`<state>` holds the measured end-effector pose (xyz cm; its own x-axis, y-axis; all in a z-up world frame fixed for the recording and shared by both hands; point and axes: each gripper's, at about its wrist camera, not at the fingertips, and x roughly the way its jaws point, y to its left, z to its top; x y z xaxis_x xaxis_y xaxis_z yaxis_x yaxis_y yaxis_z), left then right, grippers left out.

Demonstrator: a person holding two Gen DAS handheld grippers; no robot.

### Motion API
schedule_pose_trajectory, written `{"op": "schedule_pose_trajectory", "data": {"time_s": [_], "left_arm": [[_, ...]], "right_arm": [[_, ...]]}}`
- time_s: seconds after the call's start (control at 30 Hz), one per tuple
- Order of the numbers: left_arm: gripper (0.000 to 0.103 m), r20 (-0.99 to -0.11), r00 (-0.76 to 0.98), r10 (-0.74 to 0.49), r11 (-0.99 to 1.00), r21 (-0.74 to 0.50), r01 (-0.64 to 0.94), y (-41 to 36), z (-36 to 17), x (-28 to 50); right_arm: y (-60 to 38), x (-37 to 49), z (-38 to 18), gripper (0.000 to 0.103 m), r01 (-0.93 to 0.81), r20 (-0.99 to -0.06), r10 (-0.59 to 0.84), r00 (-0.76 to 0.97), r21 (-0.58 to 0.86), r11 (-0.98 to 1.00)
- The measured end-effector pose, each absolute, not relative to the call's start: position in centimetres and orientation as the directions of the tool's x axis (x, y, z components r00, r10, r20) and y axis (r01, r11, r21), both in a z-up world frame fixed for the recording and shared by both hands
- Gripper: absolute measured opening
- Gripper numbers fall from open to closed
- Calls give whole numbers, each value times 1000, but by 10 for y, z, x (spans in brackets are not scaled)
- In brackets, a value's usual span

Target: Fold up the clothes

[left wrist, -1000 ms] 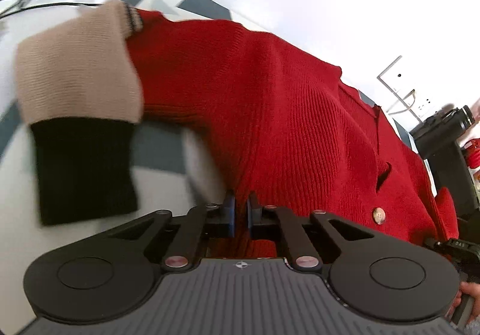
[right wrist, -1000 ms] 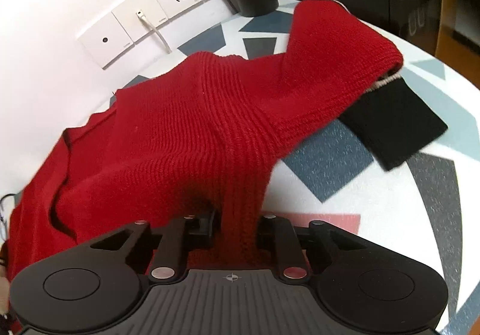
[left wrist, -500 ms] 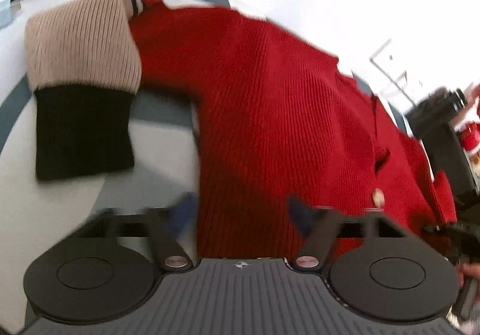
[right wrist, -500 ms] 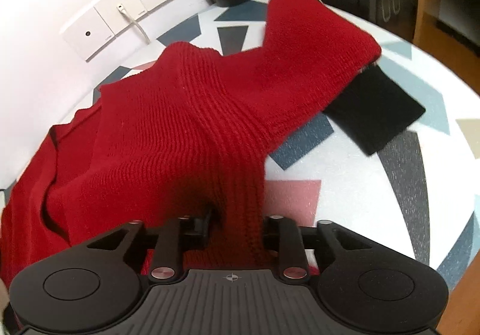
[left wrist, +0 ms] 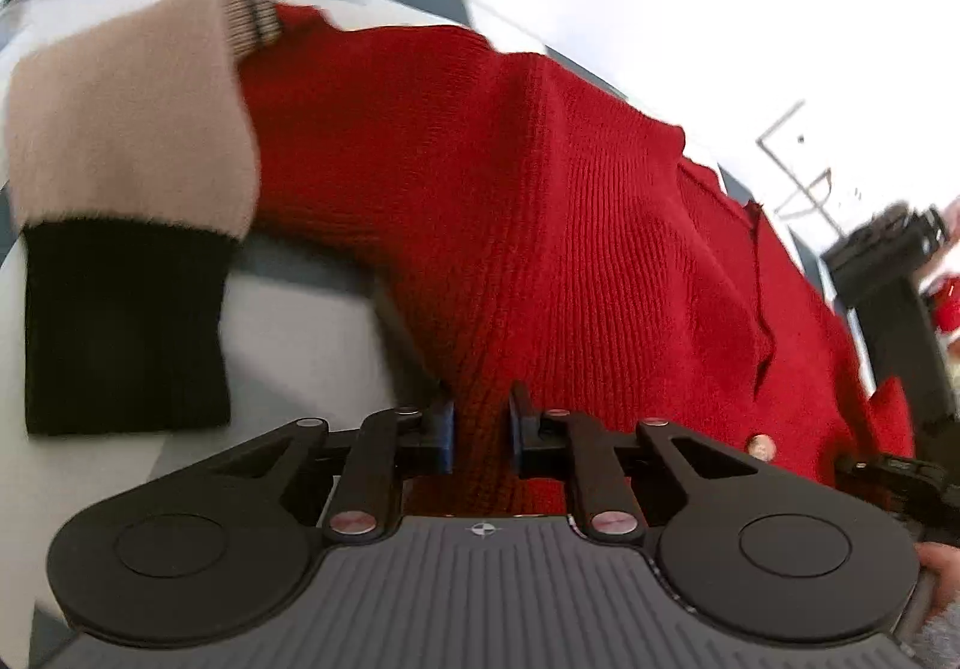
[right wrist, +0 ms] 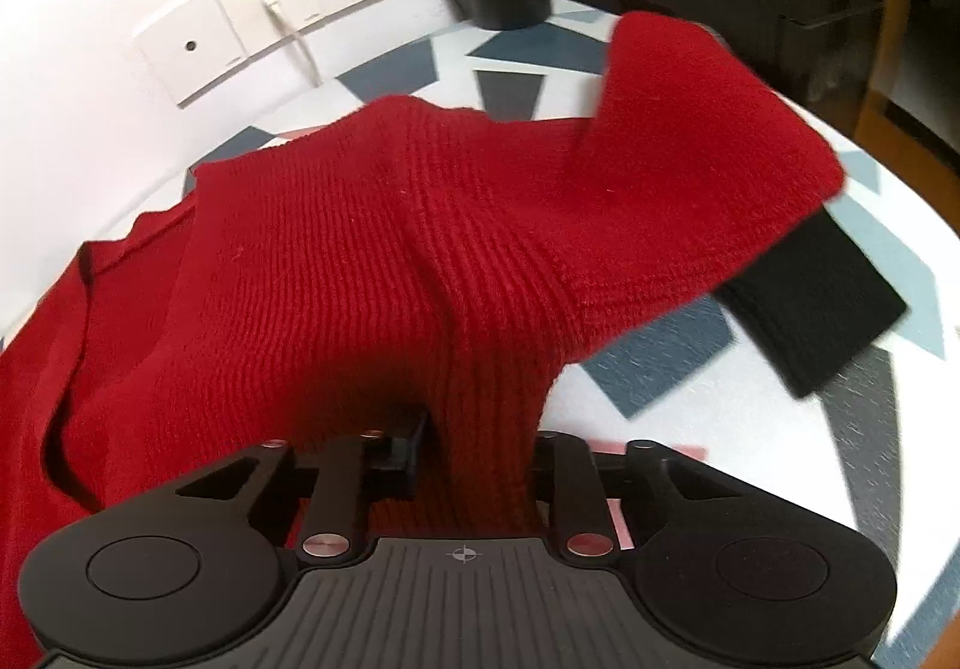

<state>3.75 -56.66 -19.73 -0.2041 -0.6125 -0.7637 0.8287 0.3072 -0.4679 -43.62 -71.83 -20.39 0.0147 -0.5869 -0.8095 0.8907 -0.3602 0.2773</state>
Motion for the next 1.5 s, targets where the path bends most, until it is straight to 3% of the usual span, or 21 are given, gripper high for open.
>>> {"op": "schedule_pose_trajectory", "data": {"time_s": [0.23, 0.57, 0.63, 0.67, 0.73, 0.8, 1.03, 1.13, 1.33, 1.5], "left_arm": [[19, -785, -162, -598, 369, -449, 814, -531, -203, 49], [22, -790, -137, -597, 283, -367, 886, -570, -199, 22], [24, -794, -133, -593, 266, -349, 898, -574, -198, 19], [27, -798, -134, -588, 263, -345, 901, -575, -197, 18], [43, -805, -136, -578, 258, -338, 905, -577, -195, 15], [46, -809, -117, -577, 256, -315, 914, -575, -186, 12], [66, -744, -119, -657, 182, -311, 933, -585, -149, 6], [67, -731, -117, -672, 158, -296, 942, -611, -149, 2], [67, -750, -131, -648, 134, -282, 950, -663, -168, -25], [69, -775, -149, -614, 128, -284, 950, -689, -194, -63]], "right_arm": [[-738, -410, -205, 13, 934, -800, -594, 83, 269, -233], [-715, -448, -206, 10, 868, -797, -601, -58, 257, -425], [-713, -448, -205, 15, 880, -801, -596, -56, 242, -409], [-712, -447, -204, 25, 885, -804, -593, -51, 239, -399], [-704, -447, -192, 38, 885, -791, -605, -90, 215, -413], [-694, -446, -175, 53, 881, -762, -634, -131, 204, -427], [-691, -439, -119, 56, 915, -606, -786, -123, 237, -326], [-729, -438, -126, 67, 918, -618, -785, -46, 283, -277], [-839, -436, -162, 66, 959, -663, -740, -113, 124, -257], [-863, -471, -186, 63, 912, -657, -725, -209, 137, -387]]}}
